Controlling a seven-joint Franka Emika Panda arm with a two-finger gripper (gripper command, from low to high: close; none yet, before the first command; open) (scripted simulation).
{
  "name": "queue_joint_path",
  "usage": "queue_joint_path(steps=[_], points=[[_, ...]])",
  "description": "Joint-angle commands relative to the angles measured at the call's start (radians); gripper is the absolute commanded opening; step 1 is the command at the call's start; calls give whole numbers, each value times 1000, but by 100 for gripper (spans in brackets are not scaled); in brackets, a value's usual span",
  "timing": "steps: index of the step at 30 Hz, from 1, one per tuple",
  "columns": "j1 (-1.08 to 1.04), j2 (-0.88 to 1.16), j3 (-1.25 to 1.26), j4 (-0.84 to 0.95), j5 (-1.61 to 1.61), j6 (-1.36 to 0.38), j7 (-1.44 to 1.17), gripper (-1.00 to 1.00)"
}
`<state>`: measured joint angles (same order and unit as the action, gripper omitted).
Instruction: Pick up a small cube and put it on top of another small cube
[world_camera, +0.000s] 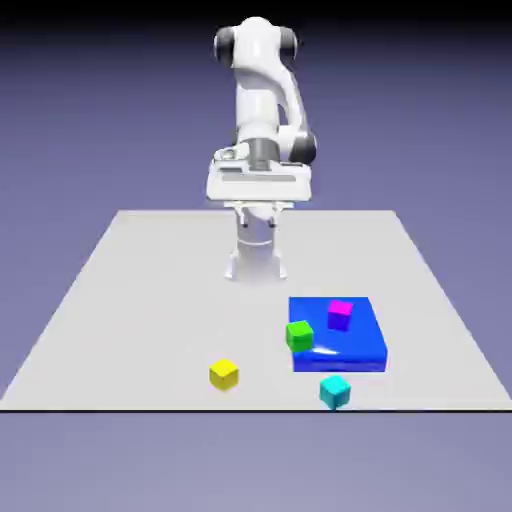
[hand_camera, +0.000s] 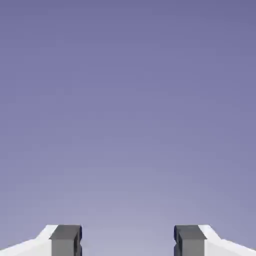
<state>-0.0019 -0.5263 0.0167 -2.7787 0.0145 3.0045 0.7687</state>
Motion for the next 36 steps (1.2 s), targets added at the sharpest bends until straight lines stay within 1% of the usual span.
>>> queue_joint_path(steps=[1,34,36], points=[[-12,36,14,26,12,-27,23,0],[-391,1232,469,883,409,-916,781,0],[-397,1251,477,896,415,-930,793,0]])
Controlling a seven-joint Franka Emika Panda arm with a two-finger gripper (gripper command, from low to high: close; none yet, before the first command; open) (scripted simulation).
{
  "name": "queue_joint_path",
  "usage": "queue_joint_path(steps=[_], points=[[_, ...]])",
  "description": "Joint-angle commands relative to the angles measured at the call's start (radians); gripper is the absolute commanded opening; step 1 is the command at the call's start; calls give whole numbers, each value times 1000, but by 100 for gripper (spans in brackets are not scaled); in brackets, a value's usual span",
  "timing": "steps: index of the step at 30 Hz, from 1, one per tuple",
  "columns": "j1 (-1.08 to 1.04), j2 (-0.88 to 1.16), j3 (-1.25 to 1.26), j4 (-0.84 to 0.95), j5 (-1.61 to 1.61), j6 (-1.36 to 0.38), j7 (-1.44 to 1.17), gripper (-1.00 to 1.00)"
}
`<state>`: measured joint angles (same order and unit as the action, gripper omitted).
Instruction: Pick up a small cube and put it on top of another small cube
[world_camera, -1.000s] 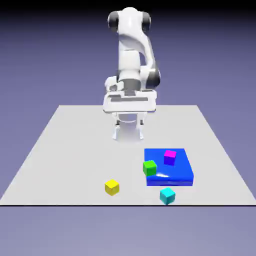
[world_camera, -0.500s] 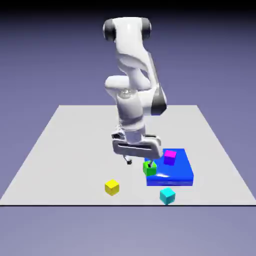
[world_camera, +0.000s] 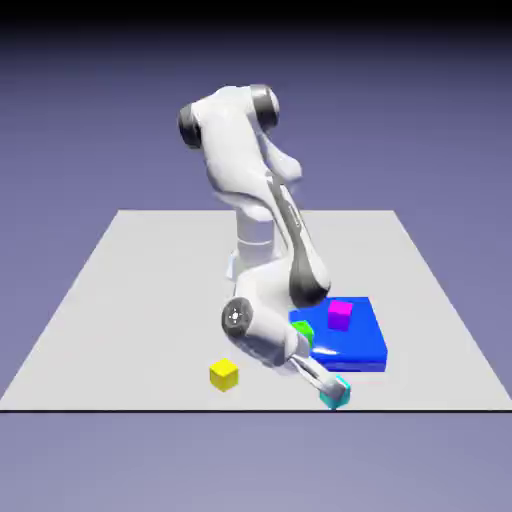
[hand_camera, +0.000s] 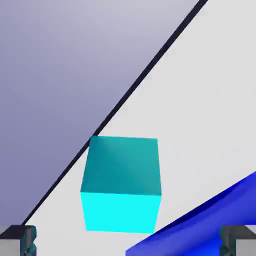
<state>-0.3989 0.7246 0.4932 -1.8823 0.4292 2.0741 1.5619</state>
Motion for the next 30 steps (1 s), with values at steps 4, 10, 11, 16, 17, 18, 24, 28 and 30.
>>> queue_joint_path(steps=[4,10,11,16,17,18,24,28,30], points=[[51,95,-1,-28,11,132,-24,0],[21,-31,9,-14,-32,-41,-37,-100],[42,-62,18,-29,-65,-85,-76,-100],[150,-222,64,-104,-230,-302,-272,-100],[171,-254,74,-119,-264,-346,-311,-100],[193,-286,83,-134,-297,-389,-350,-100],[247,-351,102,-241,-378,-410,-444,-100],[250,-340,99,-317,-382,-324,-445,100],[249,-346,101,-281,-380,-365,-444,100]])
